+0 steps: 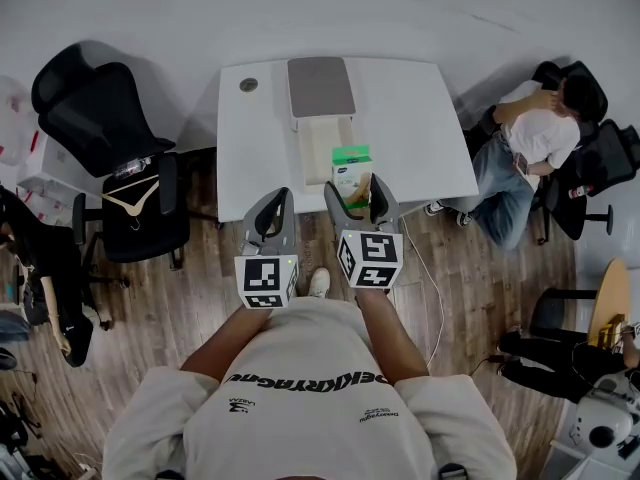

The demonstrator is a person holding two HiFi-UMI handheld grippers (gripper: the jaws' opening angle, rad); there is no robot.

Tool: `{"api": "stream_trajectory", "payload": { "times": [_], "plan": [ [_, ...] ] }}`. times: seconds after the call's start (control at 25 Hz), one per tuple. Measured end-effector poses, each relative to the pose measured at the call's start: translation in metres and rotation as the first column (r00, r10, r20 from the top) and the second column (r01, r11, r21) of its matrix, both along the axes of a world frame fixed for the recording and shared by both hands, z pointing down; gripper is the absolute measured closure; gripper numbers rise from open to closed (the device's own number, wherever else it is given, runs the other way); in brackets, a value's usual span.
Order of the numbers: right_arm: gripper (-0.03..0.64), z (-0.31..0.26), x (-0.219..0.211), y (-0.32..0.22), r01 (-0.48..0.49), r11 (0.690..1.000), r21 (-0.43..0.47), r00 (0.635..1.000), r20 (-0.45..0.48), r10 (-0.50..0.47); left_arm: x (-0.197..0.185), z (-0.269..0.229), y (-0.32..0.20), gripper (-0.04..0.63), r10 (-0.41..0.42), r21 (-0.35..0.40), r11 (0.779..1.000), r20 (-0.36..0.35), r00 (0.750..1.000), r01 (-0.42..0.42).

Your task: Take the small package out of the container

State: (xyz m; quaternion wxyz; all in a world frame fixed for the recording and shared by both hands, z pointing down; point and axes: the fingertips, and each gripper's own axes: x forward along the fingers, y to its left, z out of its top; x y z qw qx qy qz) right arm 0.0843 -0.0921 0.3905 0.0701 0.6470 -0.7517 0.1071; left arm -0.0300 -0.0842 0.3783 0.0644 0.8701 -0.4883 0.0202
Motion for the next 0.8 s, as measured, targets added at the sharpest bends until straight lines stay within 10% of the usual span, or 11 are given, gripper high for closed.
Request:
{"api": "stream_trajectory", "payload": {
  "times": [0.8],
  "plan": [
    [0.273,-0.007,-0.011,0.003,0.011,1.0,0.024,1.0,0.008,-0.011,-0.005,-0.005,-0.002,0.592,-0.001,0.005,1.0,-0.004,1.0,0.001]
  ]
}}
